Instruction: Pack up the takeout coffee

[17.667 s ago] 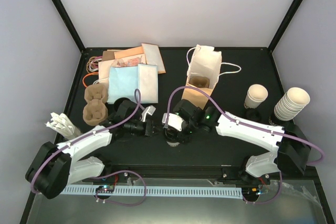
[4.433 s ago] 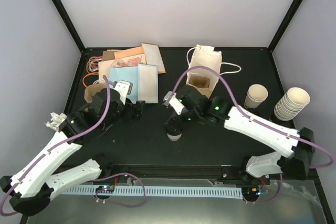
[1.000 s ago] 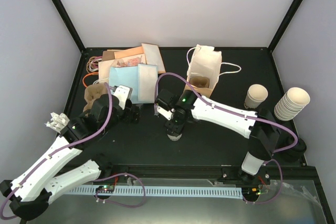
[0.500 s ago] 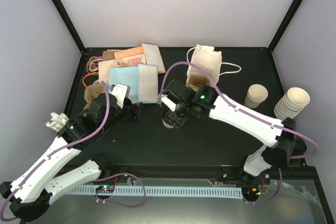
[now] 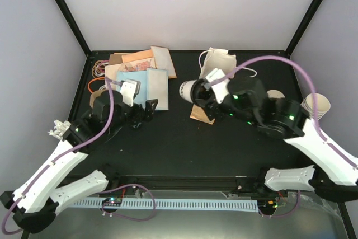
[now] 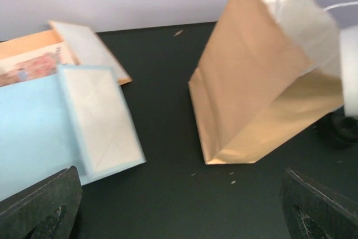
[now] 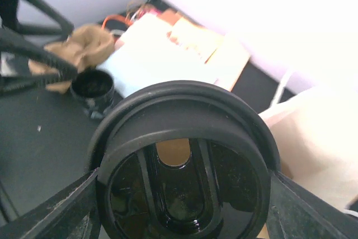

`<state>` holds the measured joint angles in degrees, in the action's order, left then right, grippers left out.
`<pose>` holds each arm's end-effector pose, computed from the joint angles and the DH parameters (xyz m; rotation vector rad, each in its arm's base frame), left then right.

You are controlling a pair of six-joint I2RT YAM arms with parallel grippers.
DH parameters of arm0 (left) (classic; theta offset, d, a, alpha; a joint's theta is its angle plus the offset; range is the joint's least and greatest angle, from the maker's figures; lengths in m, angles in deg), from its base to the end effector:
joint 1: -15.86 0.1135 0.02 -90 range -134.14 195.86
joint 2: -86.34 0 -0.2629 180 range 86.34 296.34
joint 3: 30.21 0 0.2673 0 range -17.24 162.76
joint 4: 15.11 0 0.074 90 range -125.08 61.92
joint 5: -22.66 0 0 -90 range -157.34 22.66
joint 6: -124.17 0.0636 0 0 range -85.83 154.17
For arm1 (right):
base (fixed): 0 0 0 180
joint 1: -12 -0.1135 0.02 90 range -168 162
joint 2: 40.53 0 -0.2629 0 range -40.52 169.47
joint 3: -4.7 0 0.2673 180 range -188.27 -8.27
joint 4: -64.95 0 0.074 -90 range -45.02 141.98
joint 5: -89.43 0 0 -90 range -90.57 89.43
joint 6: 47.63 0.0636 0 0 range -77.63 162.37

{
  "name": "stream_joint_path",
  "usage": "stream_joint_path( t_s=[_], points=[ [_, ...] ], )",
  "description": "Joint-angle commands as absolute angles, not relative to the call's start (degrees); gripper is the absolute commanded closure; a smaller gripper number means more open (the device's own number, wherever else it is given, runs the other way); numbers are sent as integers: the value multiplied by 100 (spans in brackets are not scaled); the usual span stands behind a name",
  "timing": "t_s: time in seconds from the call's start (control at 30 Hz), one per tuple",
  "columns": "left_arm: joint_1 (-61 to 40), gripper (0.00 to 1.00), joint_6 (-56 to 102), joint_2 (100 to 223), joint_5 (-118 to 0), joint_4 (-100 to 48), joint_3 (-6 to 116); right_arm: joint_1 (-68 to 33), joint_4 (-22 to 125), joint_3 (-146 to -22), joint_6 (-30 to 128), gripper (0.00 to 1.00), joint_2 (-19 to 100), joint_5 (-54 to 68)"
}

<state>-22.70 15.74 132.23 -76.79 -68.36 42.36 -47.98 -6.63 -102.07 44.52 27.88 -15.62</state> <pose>0.1615 -0.1153 0.3611 0.2559 2.0425 -0.4568 0.1374 0.2049 0.4497 -0.9025 1.9505 0.3553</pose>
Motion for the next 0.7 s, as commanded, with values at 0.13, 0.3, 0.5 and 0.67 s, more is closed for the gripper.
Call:
stream_joint_path(
  t_s=[0.13,0.3,0.5,0.67],
  points=[
    [-2251,1,1236,14526,-5929,-5644,5095,-4810,-29,-10004,4640,29,1777,-3201],
    [-2595,1,1155,15376,-5844,-5392,5621,-4810,-231,-9970,4694,30,1443,-3567],
    [-3287,1,1241,16903,-7077,-6077,7118,-4811,-349,-9820,4787,32,1022,-4177],
    [-3434,3,987,18540,-8345,-7758,9050,-4811,-434,-9769,4819,33,734,-4247]
  ],
)
